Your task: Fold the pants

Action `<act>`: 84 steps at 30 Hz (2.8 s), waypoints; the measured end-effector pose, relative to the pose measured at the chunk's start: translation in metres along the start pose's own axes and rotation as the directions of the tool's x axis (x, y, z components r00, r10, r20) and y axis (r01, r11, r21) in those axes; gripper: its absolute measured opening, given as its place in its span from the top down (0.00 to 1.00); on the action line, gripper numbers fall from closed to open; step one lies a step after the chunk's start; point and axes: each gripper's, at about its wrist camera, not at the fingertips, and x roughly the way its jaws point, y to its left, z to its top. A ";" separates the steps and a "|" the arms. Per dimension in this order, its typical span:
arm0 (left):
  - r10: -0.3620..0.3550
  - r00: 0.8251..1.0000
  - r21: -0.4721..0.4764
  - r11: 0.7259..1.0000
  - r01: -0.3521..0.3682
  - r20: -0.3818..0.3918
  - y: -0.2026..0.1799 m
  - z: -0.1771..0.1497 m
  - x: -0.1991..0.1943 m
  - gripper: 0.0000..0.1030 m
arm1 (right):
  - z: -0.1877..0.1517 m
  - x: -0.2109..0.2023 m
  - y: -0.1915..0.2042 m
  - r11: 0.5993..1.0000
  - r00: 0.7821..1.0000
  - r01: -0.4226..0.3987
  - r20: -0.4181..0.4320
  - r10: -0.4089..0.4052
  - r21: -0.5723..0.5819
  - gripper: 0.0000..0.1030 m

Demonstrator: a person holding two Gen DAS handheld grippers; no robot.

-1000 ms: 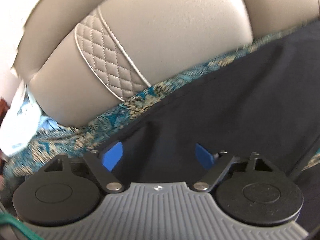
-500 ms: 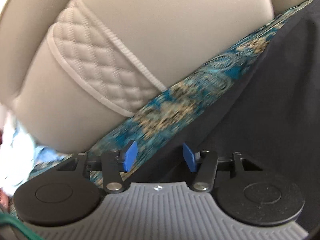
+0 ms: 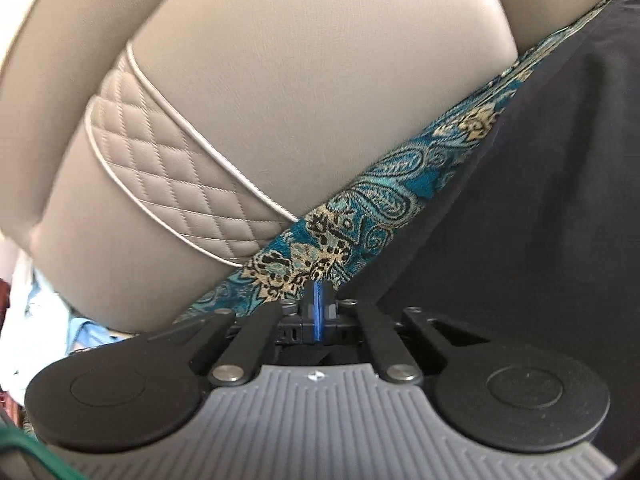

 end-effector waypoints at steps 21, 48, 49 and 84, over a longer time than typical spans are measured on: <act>-0.038 0.999 0.032 0.999 0.038 0.011 0.008 0.000 -0.043 0.99 | -0.009 -0.012 -0.058 0.965 0.998 -0.046 0.041 0.036 0.257 0.35; -0.024 1.000 -0.011 1.000 0.024 -0.018 0.068 -0.037 -0.075 0.99 | -0.054 -0.161 -0.100 0.991 0.933 0.078 0.359 -0.035 -0.106 0.96; -0.020 1.000 -0.026 0.999 0.019 -0.019 0.076 -0.042 -0.079 0.99 | -0.066 -0.168 -0.105 0.991 0.930 0.079 0.365 -0.035 -0.108 0.96; -0.034 0.996 -0.172 0.984 0.046 0.078 0.129 -0.114 -0.080 0.89 | -0.175 -0.233 -0.151 0.960 0.925 0.169 0.372 -0.077 -0.222 0.95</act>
